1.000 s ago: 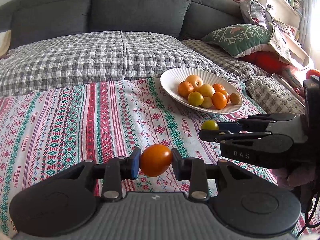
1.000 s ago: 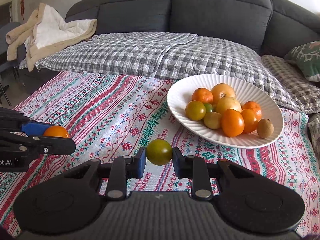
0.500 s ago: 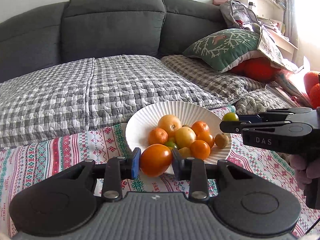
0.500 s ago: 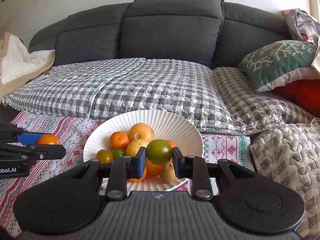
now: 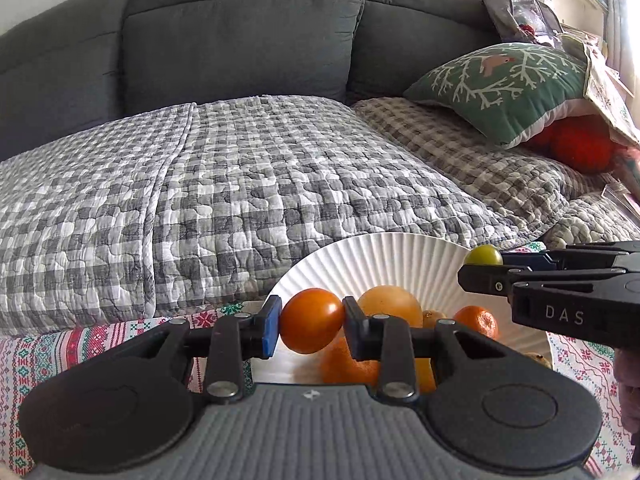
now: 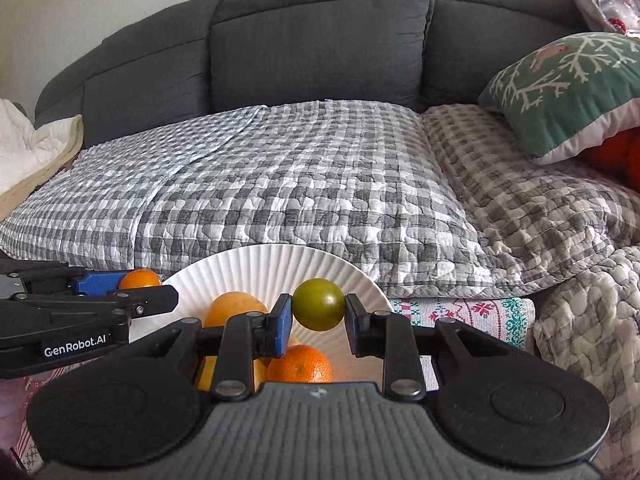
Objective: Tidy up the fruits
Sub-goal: 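Carry the green tomato in the right tool to the bowl while the left tool carries the orange, then open the right tool over the bowl while the left tool releases the orange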
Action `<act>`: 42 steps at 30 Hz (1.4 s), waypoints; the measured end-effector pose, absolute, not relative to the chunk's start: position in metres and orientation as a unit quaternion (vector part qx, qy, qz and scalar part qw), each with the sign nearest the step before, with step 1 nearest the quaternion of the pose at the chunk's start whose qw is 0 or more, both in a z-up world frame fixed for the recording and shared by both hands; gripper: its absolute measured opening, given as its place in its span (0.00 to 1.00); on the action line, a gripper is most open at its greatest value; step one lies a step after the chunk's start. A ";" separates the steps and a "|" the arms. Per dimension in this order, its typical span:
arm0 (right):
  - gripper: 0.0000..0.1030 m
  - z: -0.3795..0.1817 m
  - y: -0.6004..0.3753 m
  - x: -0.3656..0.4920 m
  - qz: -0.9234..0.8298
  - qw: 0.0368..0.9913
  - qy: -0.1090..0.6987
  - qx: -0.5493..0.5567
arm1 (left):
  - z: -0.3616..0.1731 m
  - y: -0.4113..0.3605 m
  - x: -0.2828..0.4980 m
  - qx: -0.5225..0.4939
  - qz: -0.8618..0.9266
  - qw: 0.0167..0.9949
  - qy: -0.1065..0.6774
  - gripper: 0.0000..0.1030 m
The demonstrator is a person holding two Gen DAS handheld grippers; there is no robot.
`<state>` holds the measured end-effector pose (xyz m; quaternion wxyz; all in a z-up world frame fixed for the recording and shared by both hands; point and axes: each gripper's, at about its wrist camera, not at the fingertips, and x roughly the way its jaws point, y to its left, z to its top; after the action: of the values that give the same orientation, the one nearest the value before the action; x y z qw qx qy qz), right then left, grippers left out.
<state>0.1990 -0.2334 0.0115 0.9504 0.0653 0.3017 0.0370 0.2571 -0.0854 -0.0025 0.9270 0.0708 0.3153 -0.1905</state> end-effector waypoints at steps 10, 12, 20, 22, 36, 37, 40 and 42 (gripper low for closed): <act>0.32 0.000 -0.224 0.215 0.043 0.941 0.331 0.051 | -0.013 -0.090 0.269 0.069 -0.189 0.920 0.337 0.26; 0.41 0.004 -0.222 0.212 0.043 0.942 0.328 0.047 | -0.010 -0.091 0.266 0.066 -0.189 0.921 0.334 0.36; 0.64 0.028 -0.222 0.185 0.019 0.947 0.318 0.029 | 0.012 -0.083 0.238 0.055 -0.165 0.929 0.326 0.69; 0.69 0.036 -0.221 0.173 0.012 0.949 0.315 0.024 | 0.017 -0.080 0.228 0.056 -0.159 0.930 0.326 0.74; 0.85 0.066 -0.204 0.091 -0.014 0.948 0.316 0.028 | 0.041 -0.048 0.130 0.043 -0.108 0.932 0.344 0.92; 0.86 0.066 -0.201 0.085 -0.018 0.947 0.319 0.028 | 0.042 -0.046 0.124 0.044 -0.104 0.932 0.345 0.92; 0.90 0.068 -0.197 0.068 -0.028 0.945 0.324 0.034 | 0.044 -0.041 0.100 0.048 -0.093 0.930 0.351 0.92; 0.93 0.069 -0.193 0.055 -0.034 0.944 0.327 0.039 | 0.045 -0.037 0.085 0.049 -0.086 0.929 0.357 0.92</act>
<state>0.0548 -0.1930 0.0689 0.9436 0.0387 0.3269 -0.0344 0.0853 -0.0367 0.0448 0.9290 0.0492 0.3567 -0.0858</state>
